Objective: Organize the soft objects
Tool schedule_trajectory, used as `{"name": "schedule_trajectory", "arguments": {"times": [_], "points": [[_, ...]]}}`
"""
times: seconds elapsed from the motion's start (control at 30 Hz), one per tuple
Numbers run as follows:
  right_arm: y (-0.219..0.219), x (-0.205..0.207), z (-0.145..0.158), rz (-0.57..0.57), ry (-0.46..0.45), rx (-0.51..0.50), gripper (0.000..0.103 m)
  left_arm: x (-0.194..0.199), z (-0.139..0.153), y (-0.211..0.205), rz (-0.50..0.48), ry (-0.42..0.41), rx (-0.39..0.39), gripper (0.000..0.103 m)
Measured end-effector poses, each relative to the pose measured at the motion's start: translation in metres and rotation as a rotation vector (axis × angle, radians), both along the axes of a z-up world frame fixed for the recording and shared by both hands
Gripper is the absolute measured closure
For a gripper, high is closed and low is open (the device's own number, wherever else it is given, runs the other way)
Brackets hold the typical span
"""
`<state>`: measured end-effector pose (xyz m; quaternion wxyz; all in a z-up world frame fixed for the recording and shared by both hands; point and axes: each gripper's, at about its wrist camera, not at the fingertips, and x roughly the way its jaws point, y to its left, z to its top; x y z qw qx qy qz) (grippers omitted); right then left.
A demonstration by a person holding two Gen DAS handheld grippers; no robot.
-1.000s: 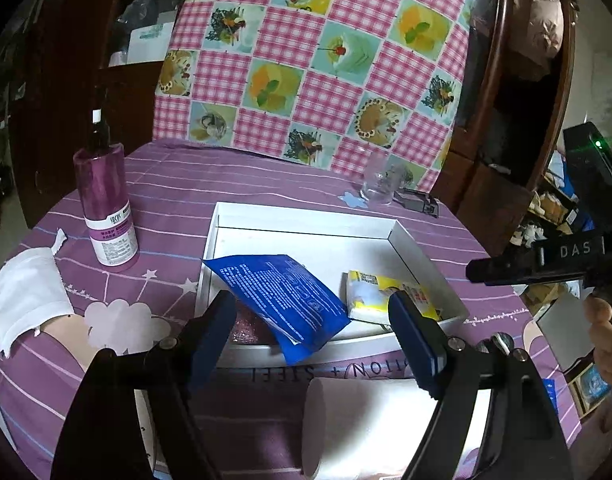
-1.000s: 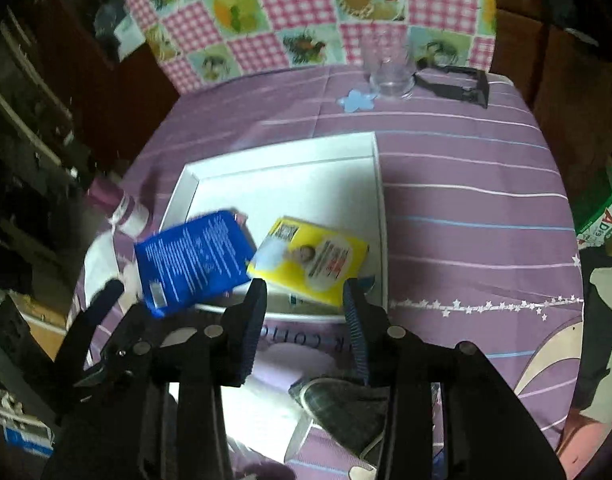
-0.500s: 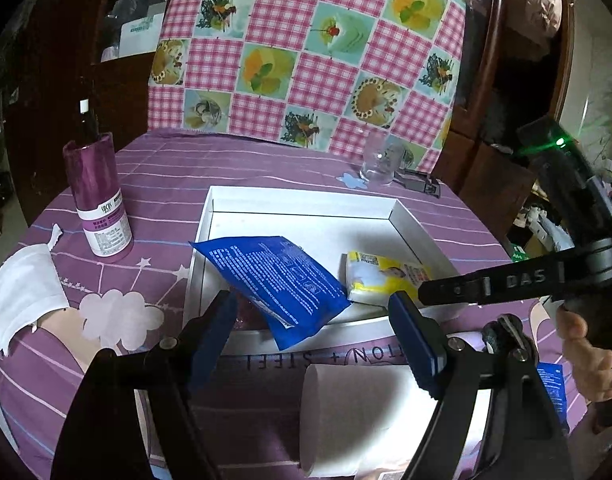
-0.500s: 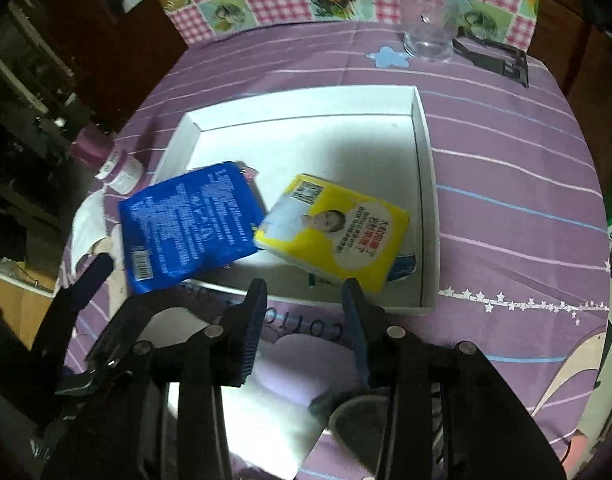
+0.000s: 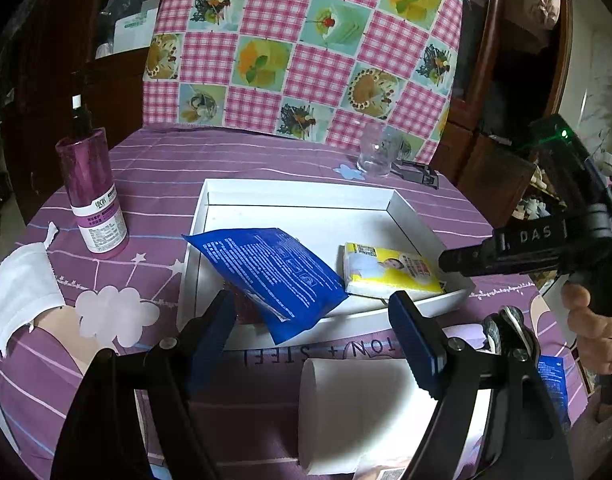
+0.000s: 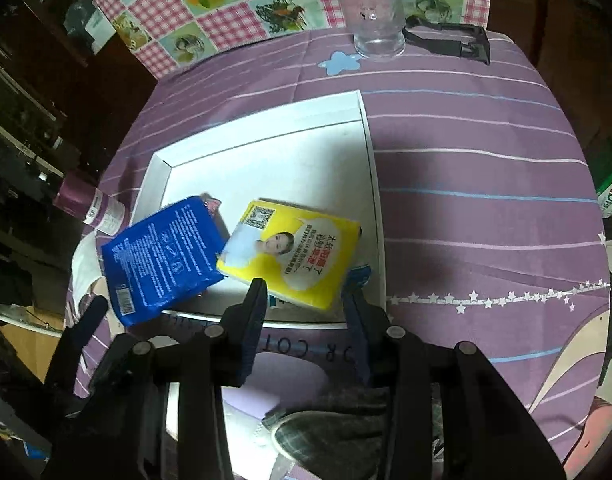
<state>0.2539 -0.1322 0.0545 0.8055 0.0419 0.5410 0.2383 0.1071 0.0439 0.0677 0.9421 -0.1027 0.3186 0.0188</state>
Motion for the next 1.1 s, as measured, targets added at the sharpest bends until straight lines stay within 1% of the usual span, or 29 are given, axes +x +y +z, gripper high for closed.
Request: {"name": "schedule_trajectory", "arguments": {"times": [0.27,0.53,0.7,0.83,0.87,1.0,1.07,1.1], "points": [[0.008,-0.007,0.002,0.039,0.013,-0.04,0.062,-0.001,-0.002,-0.017,-0.042,0.009,0.073,0.024],[0.004,-0.026,0.025,0.048,-0.016,-0.058,0.062,-0.005,0.004,-0.024,-0.086,-0.011,0.073,0.024],[-0.001,-0.041,0.043,0.054,-0.061,-0.068,0.062,-0.004,0.003,-0.023,-0.095,-0.004,0.053,0.024],[-0.007,-0.054,0.054,0.029,-0.112,-0.113,0.062,-0.003,0.002,-0.024,-0.116,0.002,0.026,0.024],[-0.009,-0.059,0.057,0.026,-0.141,-0.124,0.062,-0.003,0.002,-0.025,-0.12,0.003,0.024,0.024],[-0.019,-0.067,0.058,0.018,-0.182,-0.116,0.062,-0.004,0.002,-0.026,-0.13,0.001,0.011,0.024],[-0.027,-0.074,0.058,-0.004,-0.23,-0.125,0.062,-0.004,0.001,-0.026,-0.131,0.003,0.008,0.024],[-0.035,-0.079,0.056,-0.016,-0.266,-0.109,0.062,-0.004,0.001,-0.027,-0.133,0.003,0.005,0.024]]}}
